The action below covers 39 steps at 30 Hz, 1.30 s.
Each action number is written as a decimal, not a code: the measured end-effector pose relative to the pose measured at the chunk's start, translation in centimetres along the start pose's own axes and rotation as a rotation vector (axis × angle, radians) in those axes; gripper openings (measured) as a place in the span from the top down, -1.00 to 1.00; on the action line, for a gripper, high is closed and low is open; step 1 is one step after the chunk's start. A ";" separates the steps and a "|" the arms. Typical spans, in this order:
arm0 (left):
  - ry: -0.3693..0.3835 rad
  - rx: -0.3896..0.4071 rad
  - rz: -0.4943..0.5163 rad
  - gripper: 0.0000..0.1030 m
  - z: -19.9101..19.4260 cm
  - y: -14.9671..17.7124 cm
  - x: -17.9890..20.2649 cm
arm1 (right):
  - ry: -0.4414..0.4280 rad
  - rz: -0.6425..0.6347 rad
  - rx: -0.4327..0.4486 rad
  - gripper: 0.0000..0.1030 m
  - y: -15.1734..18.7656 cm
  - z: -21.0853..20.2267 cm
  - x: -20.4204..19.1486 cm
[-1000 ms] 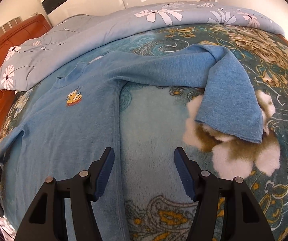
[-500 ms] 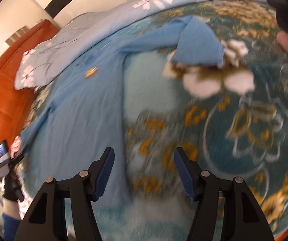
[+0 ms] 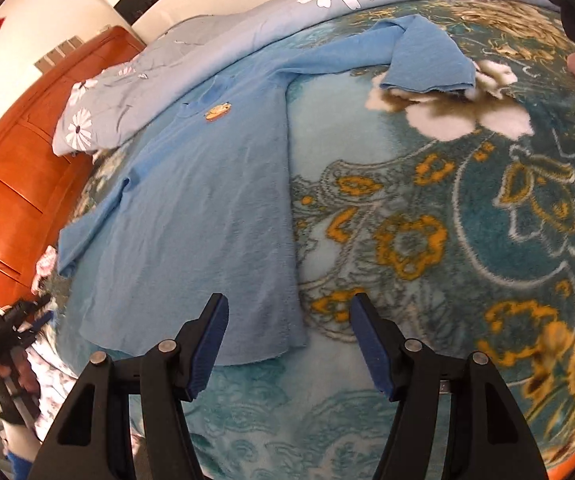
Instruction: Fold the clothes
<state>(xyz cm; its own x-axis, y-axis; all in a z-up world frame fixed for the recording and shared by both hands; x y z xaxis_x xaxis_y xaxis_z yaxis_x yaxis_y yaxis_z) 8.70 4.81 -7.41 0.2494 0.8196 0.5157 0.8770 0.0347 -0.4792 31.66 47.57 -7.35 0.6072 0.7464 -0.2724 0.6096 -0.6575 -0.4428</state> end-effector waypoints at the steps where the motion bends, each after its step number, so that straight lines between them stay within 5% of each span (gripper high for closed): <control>1: 0.027 -0.021 0.005 -0.17 0.6 0.6 0.7 | -0.015 0.011 0.002 -0.28 0.1 0.0 -0.2; 11: 0.297 -0.230 0.051 -0.17 5.9 6.4 8.0 | -0.186 0.090 0.028 -0.28 1.0 -0.3 0.1; 17: 0.431 -0.250 -0.069 -0.12 6.2 7.2 8.1 | -0.286 0.114 0.030 -0.23 0.9 -0.2 -0.5; 19: 0.414 -0.233 -0.075 0.15 6.1 7.1 8.1 | -0.318 0.138 0.032 -0.07 0.8 -0.1 -0.7; 21: 0.387 -0.229 -0.081 0.66 6.2 7.2 7.8 | -0.331 0.167 0.027 0.14 0.8 0.1 -0.8; 23: 0.365 -0.217 -0.103 0.85 6.3 7.2 7.2 | -0.310 0.189 0.019 0.59 1.0 0.3 -0.4; 27: 0.350 -0.184 -0.128 0.93 5.7 7.2 6.4 | -0.254 0.216 0.016 0.85 1.2 0.3 0.6; 32: 0.322 -0.192 -0.082 0.93 5.3 8.1 6.0 | -0.194 0.184 0.023 0.86 1.5 -0.1 1.2; 39: 0.379 -0.178 -0.122 0.85 5.2 7.5 5.2 | -0.169 0.150 0.020 0.82 1.4 -0.2 2.0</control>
Point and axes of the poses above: each gripper's, at about its wrist camera, not at the fingertips, and z roughly the way its jaws point, x to its right, y to its underside, the point moved 6 cm from there along z, roughly the way its jaws point, and after that the axes turned 13 degrees about y, right-handed, at the moved point
